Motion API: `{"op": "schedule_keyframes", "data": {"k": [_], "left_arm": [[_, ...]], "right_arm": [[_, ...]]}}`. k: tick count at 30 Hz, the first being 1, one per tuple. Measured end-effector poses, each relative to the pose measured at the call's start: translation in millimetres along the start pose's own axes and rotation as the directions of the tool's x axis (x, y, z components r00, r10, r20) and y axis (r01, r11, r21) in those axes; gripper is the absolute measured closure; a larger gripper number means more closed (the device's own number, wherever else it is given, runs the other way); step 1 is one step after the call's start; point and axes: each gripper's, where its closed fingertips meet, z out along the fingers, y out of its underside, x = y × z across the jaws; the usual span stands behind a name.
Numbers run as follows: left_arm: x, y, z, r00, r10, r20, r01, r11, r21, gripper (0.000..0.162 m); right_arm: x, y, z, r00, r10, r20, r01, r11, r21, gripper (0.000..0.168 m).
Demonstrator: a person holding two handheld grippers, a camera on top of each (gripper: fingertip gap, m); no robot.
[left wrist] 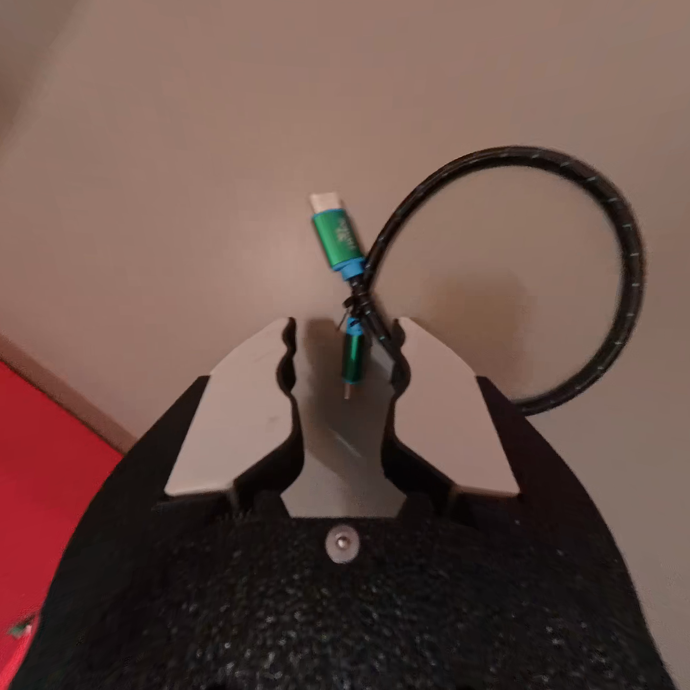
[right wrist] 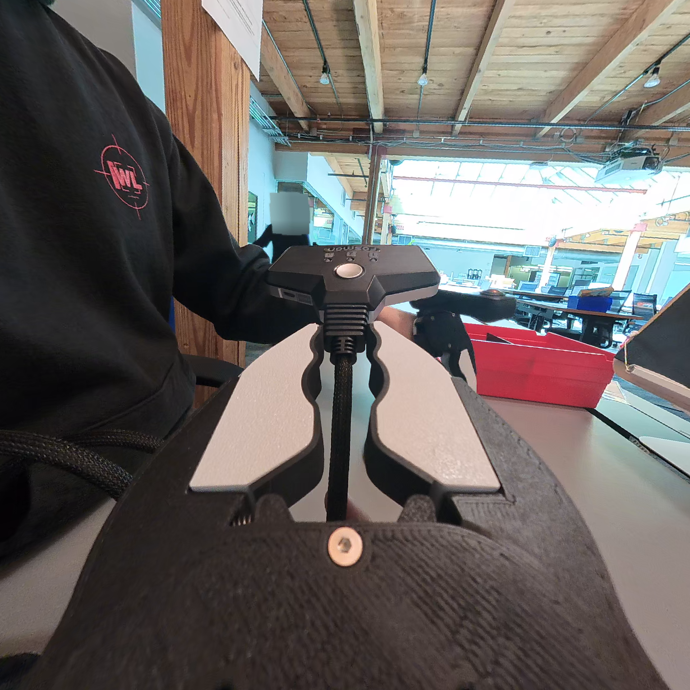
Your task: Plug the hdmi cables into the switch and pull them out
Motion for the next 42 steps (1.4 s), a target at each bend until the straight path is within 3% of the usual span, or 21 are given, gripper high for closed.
{"op": "schedule_keyframes", "data": {"k": [2, 5, 8, 12, 14, 17, 20, 22, 25, 28, 42], "left_arm": [[6.1, -6.0, 2.7, 0.999, 0.031, -0.012, -0.03, 1.0, 0.007, 0.122], [6.6, -2.0, 14.7, 0.996, 0.085, -0.028, -0.087, 0.992, -0.092, 0.129], [11.7, -12.4, 20.4, 0.992, 0.092, -0.087, -0.099, 0.992, -0.076, 0.144], [16.2, -17.6, 21.8, 0.968, 0.219, -0.122, -0.225, 0.974, -0.036, 0.15], [33.0, -12.7, 16.8, 0.945, 0.241, -0.223, -0.254, 0.967, -0.029, 0.151], [77.5, -14.4, -12.4, 0.861, 0.271, -0.431, -0.275, 0.96, 0.054, 0.152], [129.9, -22.9, -70.7, 0.695, 0.327, -0.64, -0.295, 0.942, 0.161, 0.152], [151.5, -23.6, -105.6, 0.604, 0.365, -0.708, -0.338, 0.922, 0.187, 0.152], [163.1, -20.7, -134.7, 0.552, 0.384, -0.741, -0.405, 0.899, 0.164, 0.152], [159.8, -19.2, -145.0, 0.552, 0.394, -0.735, -0.452, 0.882, 0.134, 0.152], [149.5, -17.6, -139.5, 0.574, 0.406, -0.712, -0.542, 0.84, 0.042, 0.152]], "right_arm": [[0.0, 0.6, 0.3, 1.0, 0.0, 0.0, 0.0, 1.0, -0.002, 0.146], [0.5, 2.5, 0.3, 1.0, 0.0, -0.003, 0.0, 1.0, -0.012, 0.146], [0.7, 3.3, -0.2, 1.0, -0.007, -0.008, 0.007, 1.0, -0.023, 0.146], [4.5, 2.3, -3.4, 0.999, -0.018, -0.034, 0.017, 1.0, -0.023, 0.146], [7.9, 3.2, -6.0, 0.998, -0.028, -0.058, 0.026, 0.999, -0.034, 0.146], [12.7, 6.0, -10.5, 0.994, -0.052, -0.096, 0.045, 0.996, -0.074, 0.146], [15.9, 11.3, -13.8, 0.988, -0.092, -0.125, 0.075, 0.988, -0.139, 0.146], [15.8, 14.1, -14.2, 0.986, -0.109, -0.128, 0.086, 0.981, -0.175, 0.146], [16.5, 19.5, -13.1, 0.981, -0.142, -0.134, 0.107, 0.965, -0.238, 0.146], [14.8, 23.2, -9.8, 0.98, -0.158, -0.124, 0.12, 0.955, -0.271, 0.146], [17.0, 37.5, -2.6, 0.983, -0.139, -0.123, 0.092, 0.939, -0.331, 0.146]]}}
